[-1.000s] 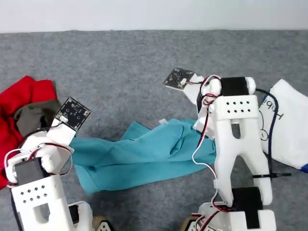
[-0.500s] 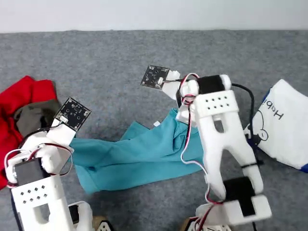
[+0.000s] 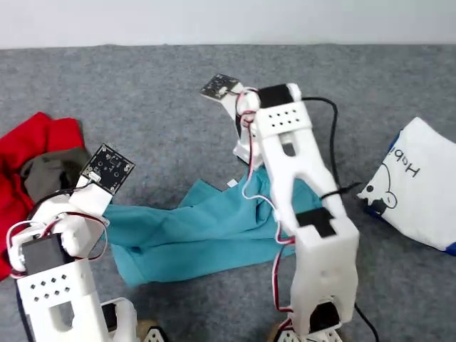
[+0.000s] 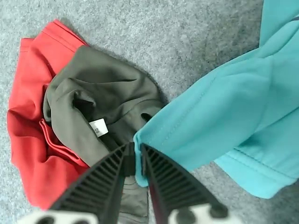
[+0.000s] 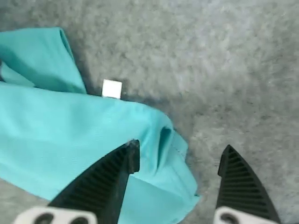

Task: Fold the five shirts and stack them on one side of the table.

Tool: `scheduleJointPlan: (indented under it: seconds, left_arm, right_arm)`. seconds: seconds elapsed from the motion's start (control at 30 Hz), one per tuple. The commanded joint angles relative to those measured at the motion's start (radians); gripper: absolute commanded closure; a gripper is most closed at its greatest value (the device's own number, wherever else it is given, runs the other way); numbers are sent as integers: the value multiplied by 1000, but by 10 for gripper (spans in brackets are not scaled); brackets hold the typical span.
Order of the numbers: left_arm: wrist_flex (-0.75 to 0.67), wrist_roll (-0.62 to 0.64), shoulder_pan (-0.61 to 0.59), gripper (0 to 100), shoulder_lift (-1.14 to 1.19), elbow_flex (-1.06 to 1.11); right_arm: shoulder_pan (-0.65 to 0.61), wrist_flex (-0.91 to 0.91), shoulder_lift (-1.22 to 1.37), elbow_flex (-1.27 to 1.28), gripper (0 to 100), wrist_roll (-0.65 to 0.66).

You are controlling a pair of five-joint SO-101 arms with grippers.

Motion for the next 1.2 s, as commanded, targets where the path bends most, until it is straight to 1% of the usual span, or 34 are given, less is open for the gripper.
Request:
scheduleJointPlan:
  seconds: [0.0,0.13,0.3,0.43,0.6,0.67,0.8,1.03,1.1,1.17]
  left_arm:
    - [-23,-6,-9,987,-15,-4]
    - [-20,-6,-9,987,-15,-4]
    - [-20,-6,-9,987,-15,-4]
    - [-18,-6,-9,987,-15,-2]
    - [-25,-6,-6,987,-15,36]
    - [-23,-6,-8,987,-15,44]
    - [-23,-6,-9,987,-15,44]
    - [-25,-6,-5,987,-15,38]
    - [-25,-6,-5,987,-15,38]
    - [-25,-6,-5,987,-15,36]
  right_arm:
    - [-8,94,79,-198,720,-37]
    - [-4,119,185,-284,720,-40]
    - [-4,119,263,-298,720,-43]
    - [-4,119,295,-298,721,-91]
    - [-8,119,300,-295,731,-95]
    - [-10,119,298,-295,784,-91]
    - [-8,119,300,-295,923,-89]
    - [-5,120,297,-293,945,-87]
    - [-5,120,294,-298,988,-57]
    - [-2,124,272,-292,985,-29]
